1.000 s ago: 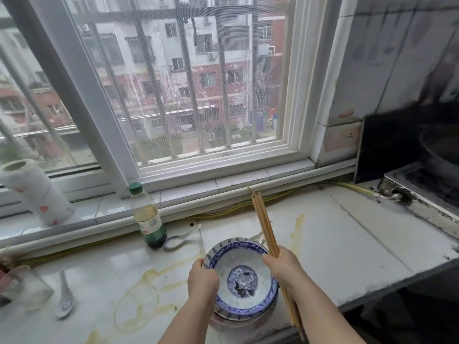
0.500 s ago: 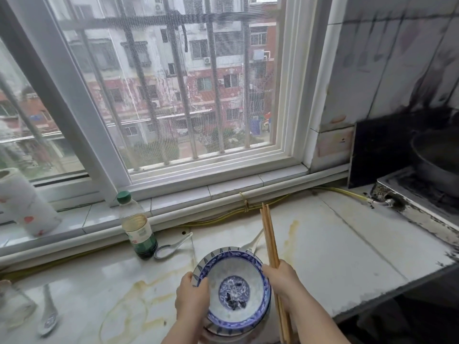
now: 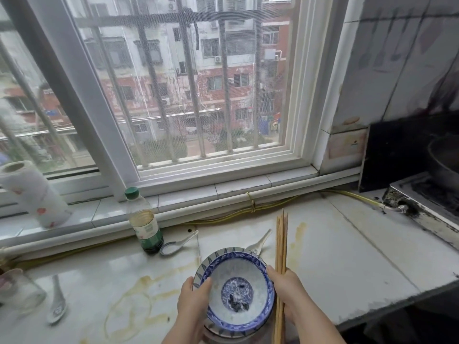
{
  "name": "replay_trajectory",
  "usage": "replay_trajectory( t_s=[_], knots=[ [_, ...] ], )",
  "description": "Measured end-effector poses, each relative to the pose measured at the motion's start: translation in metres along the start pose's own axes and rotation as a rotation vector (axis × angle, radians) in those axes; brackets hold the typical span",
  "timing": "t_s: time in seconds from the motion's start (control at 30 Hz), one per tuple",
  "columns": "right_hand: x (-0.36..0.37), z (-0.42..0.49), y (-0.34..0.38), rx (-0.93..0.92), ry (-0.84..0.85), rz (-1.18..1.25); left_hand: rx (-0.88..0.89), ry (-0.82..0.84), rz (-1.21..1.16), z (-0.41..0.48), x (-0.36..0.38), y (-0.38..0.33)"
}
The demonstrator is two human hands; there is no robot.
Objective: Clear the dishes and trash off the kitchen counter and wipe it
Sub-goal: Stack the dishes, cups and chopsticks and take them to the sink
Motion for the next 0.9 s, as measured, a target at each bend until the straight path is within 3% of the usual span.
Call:
replay_trajectory(
  t_s=[0.27, 0.7, 0.9],
  knots=[
    [0.004, -0.009, 0.008, -0.078, -0.045, -0.034, -0.086, -0.038, -0.2, -0.011, -0.007, 0.011],
    [0.049, -0.033, 0.001, -0.122, 0.108, -0.094, -0.15, -0.158, -0.32, 0.039, -0.054, 0.086],
    [0.084, -0.052, 0.001, -0.153, 0.21, -0.145, -0.129, -0.216, -0.444, -0.036, -0.101, 0.052]
  ],
)
Point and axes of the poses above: each hand's wrist, its own z-axis towards the middle knuckle, its own x-axis out of the palm, y = z × x, the point moved 7 cm from there along z, towards the middle knuckle, and after that the axes turned 3 degrees about -y, right-handed, at the moved point
